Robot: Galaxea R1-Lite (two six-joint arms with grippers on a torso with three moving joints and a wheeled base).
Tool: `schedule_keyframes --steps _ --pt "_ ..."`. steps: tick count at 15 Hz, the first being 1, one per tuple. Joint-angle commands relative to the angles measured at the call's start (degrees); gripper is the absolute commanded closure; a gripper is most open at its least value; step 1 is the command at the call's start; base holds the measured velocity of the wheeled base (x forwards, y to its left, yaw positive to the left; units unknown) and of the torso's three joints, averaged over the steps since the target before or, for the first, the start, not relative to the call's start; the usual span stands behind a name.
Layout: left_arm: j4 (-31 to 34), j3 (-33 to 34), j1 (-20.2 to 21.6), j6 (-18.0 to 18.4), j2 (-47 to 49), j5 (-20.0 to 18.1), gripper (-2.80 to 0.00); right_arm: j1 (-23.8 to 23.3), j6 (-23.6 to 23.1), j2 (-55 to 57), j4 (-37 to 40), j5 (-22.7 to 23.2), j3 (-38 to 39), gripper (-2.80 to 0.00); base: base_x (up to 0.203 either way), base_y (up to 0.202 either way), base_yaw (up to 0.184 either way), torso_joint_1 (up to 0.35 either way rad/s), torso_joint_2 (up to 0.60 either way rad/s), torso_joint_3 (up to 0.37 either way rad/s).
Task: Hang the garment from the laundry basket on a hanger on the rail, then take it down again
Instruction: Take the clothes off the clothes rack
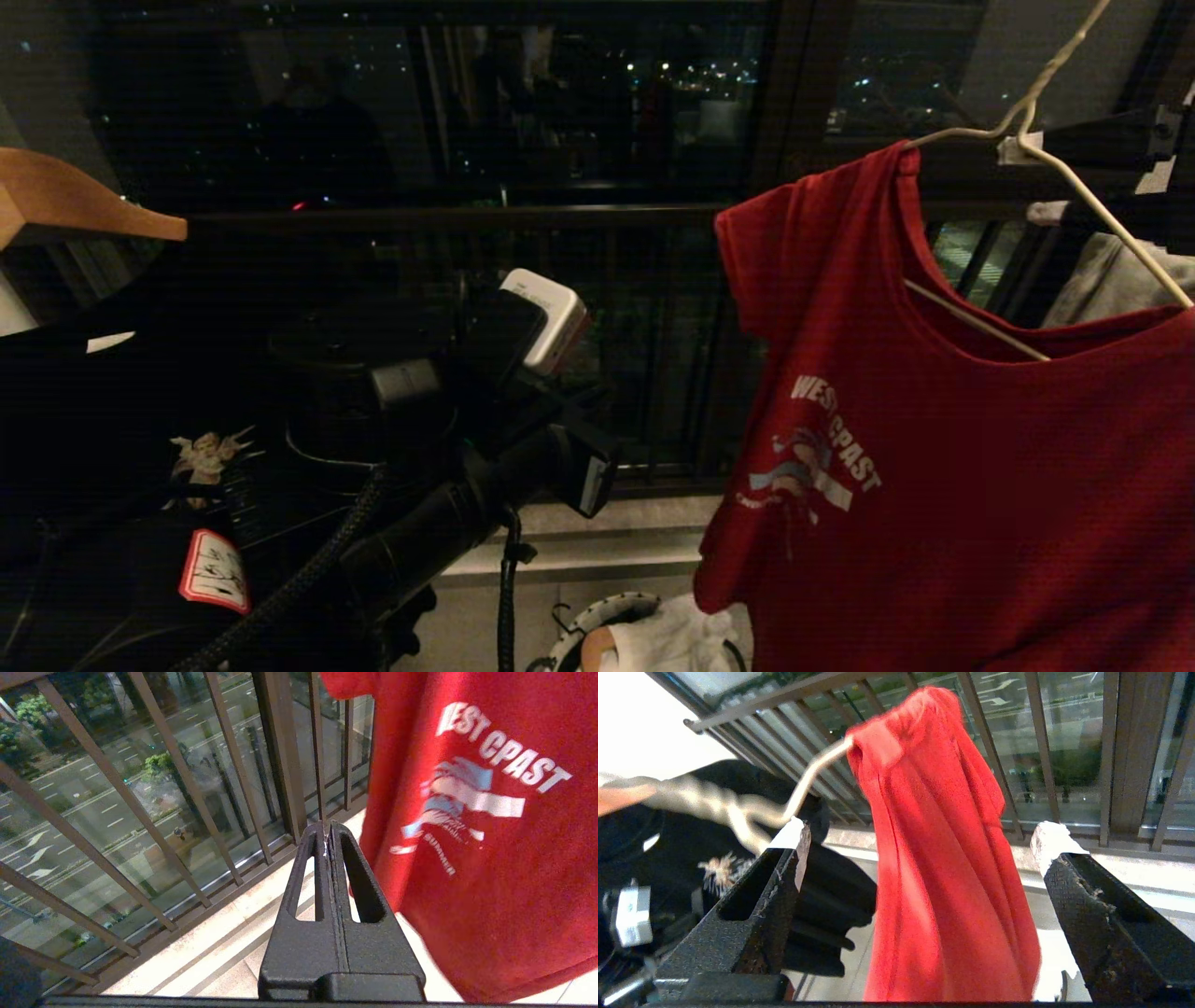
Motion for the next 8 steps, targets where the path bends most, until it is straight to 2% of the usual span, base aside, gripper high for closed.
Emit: schedule_keyframes --steps 1,3,4,5,8 --pt "-0.3 -0.1 0.0 0.0 0.2 0.1 0.00 -0.4 -1.9 -3.7 0.1 -0.1 4.2 -2.80 0.000 0.000 0.000 0.000 0.00 0.000" --pt "-0.3 -0.1 0.0 0.0 0.1 0.1 0.00 -1.6 -5.0 -7.1 -0.1 -2.4 8.2 -2.80 0.000 0.000 0.000 0.000 0.00 0.000" --pt "-0.3 -0.1 0.0 0.0 0.1 0.1 0.00 -2.3 -6.4 -8.8 -0.9 -6.4 10.0 -2.80 0.000 0.000 0.000 0.000 0.00 0.000" --pt "-0.3 -0.1 0.0 0.0 0.1 0.1 0.00 -2.8 -7.1 -10.6 -2.7 -10.3 11.7 0.00 0.000 0.000 0.000 0.000 0.00 0.000" --pt "-0.3 0.0 0.0 0.0 0.2 0.1 0.00 -3.5 -7.6 -15.4 -6.7 -15.0 15.1 0.00 0.000 0.000 0.000 0.000 0.00 0.000"
